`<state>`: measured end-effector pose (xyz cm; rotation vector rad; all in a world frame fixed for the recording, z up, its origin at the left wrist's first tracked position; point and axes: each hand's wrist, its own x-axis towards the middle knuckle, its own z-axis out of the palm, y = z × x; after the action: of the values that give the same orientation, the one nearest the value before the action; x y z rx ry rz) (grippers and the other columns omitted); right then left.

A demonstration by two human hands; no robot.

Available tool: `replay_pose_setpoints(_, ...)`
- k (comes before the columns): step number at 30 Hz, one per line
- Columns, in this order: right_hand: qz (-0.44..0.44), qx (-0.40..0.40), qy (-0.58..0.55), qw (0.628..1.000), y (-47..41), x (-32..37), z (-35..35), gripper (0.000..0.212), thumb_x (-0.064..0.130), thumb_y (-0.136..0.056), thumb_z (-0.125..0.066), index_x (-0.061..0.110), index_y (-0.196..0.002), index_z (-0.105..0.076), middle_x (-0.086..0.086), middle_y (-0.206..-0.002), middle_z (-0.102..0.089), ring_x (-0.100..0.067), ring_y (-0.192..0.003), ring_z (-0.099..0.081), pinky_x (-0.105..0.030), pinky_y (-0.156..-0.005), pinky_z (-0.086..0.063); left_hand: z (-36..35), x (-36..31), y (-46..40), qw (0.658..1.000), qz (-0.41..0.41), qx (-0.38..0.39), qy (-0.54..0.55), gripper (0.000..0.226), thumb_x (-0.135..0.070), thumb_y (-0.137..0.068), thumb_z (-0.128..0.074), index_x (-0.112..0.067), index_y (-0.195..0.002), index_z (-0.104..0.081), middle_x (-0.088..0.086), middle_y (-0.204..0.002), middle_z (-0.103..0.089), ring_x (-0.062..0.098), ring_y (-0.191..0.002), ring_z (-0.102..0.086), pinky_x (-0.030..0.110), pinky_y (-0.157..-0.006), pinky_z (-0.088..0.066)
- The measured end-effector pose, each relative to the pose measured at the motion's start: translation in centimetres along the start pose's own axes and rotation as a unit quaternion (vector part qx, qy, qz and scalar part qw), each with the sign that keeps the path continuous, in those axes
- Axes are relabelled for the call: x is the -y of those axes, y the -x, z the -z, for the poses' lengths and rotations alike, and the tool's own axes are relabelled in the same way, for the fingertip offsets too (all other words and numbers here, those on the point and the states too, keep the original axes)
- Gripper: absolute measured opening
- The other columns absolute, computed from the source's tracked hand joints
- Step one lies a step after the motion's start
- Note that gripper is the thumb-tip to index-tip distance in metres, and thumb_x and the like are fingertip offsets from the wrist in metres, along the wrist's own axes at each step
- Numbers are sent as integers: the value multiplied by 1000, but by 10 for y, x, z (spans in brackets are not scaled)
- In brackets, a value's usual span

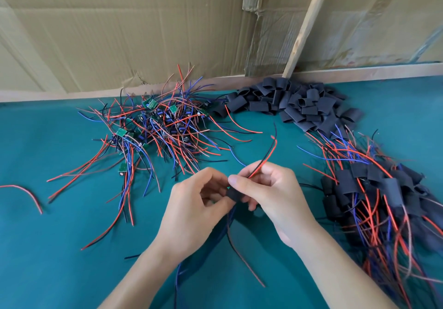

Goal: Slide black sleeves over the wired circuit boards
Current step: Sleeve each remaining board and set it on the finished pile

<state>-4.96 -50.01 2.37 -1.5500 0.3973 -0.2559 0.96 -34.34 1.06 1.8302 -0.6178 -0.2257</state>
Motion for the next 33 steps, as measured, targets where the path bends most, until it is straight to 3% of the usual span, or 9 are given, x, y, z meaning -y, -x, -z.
replay_pose_setpoints(4,-21,9,-28,999,2,1,-3,24,32,-71,-86,17,-76,-68,-5,-66,-68,-16,-56,-57,-25,-49,-44,-3,-1,1,1000,-13,-11,18,8,-32,-82,-73,-31,-86,-65,-5,-81,-76,21,-73,-72,49,-72,-58)
replay_pose_setpoints(11,26,-18,9,999,4,39,25,18,18,-77,-84,14,-72,-68,-2,-60,-67,-14,-54,-58,-23,-47,-44,-4,-5,3,998,-16,29,62,34,-55,-89,-62,-22,-86,-67,-1,-74,-71,17,-62,-70,21,-59,-49)
replay_pose_setpoints(14,60,-55,167,983,12,72,79,35,47,-65,-83,16,-75,-70,4,-57,-65,-6,-49,-54,-17,-42,-43,-3,1,0,1000,5,15,20,26,-46,-93,-60,-23,-83,-67,-3,-73,-71,15,-65,-70,22,-60,-49)
replay_pose_setpoints(17,26,-93,395,914,18,91,139,59,84,-62,-69,30,-87,-74,4,-53,-67,0,-42,-49,-9,-40,-36,0,7,-3,999,-2,-23,-48,16,-17,-93,-67,-23,-79,-67,-9,-73,-69,11,-66,-64,24,-66,-51)
replay_pose_setpoints(21,-7,-171,545,821,5,88,216,73,110,-47,-43,56,-89,-66,17,-55,-67,-20,-60,-68,-40,-69,-62,5,10,-5,995,-1,-42,-94,17,-8,-90,-67,-23,-81,-67,-15,-75,-68,9,-69,-60,12,-63,-43)
replay_pose_setpoints(24,75,-210,543,810,-4,105,203,49,94,-62,-55,55,-91,-64,9,-61,-68,-27,-73,-69,-51,-76,-59,5,11,-7,994,0,-51,-101,15,-9,-89,-67,-23,-82,-67,-10,-73,-67,13,-69,-59,15,-63,-45)
replay_pose_setpoints(28,126,-50,559,818,-29,110,90,28,67,-75,-50,51,-88,-68,33,-69,-68,8,-67,-64,-18,-63,-45,5,12,-8,993,-3,-46,-105,14,-10,-89,-66,-23,-84,-66,-8,-72,-67,13,-70,-58,14,-64,-44)
replay_pose_setpoints(31,113,94,575,805,-69,77,31,14,48,-85,-63,38,-90,-72,19,-77,-73,-7,-81,-64,-26,-74,-49,7,13,-8,994,-1,-46,-99,13,-9,-89,-66,-22,-86,-67,-9,-74,-68,11,-70,-59,14,-64,-44)
replay_pose_setpoints(33,97,87,574,808,-103,58,8,11,38,-93,-65,33,-102,-69,11,-97,-74,-21,-102,-60,-34,-89,-50,8,12,-8,994,-1,-43,-97,13,-9,-89,-66,-22,-87,-67,-7,-75,-68,12,-71,-59,18,-68,-47)
